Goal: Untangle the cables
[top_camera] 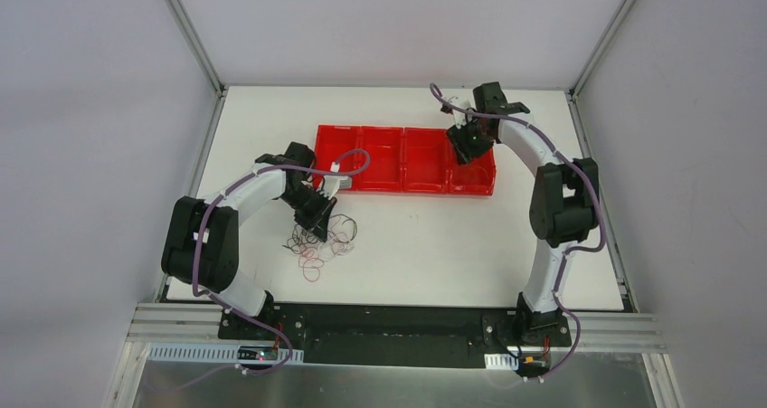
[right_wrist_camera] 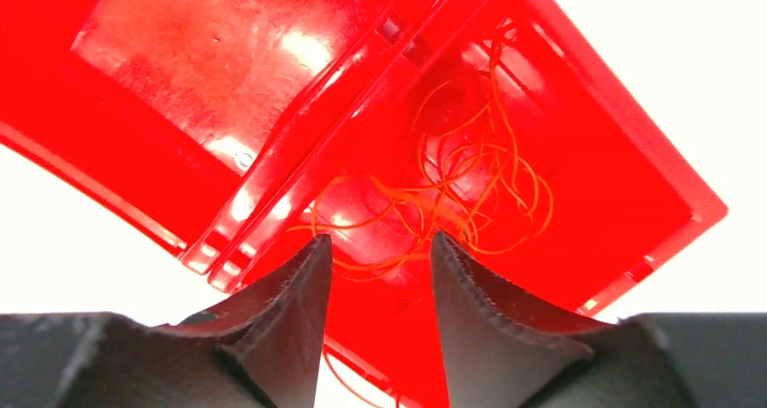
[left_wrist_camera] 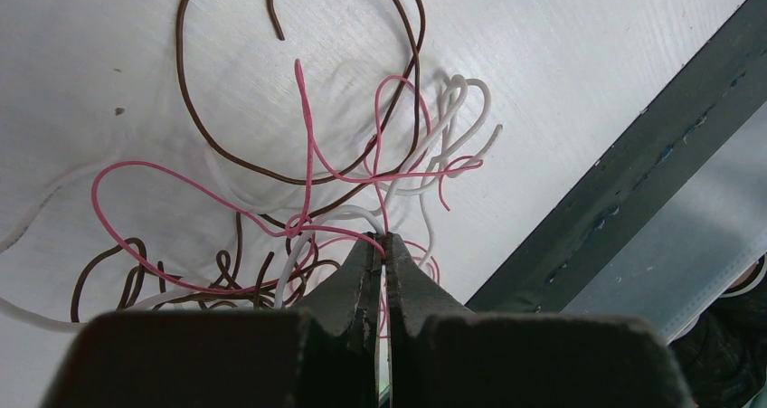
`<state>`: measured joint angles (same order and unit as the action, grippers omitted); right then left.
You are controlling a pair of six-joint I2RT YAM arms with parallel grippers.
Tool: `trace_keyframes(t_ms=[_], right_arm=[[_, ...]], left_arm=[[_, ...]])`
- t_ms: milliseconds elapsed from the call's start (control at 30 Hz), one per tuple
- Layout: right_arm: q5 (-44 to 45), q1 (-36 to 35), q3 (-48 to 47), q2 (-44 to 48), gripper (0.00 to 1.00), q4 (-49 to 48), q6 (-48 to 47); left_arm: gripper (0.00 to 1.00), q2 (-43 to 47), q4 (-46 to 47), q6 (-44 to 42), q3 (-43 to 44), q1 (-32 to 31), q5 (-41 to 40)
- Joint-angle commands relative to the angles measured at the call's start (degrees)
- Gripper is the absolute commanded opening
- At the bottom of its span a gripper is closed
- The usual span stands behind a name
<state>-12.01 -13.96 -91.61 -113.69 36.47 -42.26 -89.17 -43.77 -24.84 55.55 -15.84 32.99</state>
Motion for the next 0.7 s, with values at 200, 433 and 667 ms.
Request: trace_keyframes(t_ms=[200,433,667], right_arm=[[-1.33,0.64,-3.77,11.69,0.75,3.55,1.44],[-3.90,2.31,-5.30,16.31,0.82,6.45,4.50],[-10.04,4.01,-3.71,22.51,0.84,9.84,12.62]], left_arm=[[0.00,-0.43,-0.43,2.04,2.43,-2.54,3.34],[0.00,-3.43,1.98,8.55,7.33,-10.70,5.01],[0.00,-11.00,9.39,20.31,18.44,-20.98,8.47]])
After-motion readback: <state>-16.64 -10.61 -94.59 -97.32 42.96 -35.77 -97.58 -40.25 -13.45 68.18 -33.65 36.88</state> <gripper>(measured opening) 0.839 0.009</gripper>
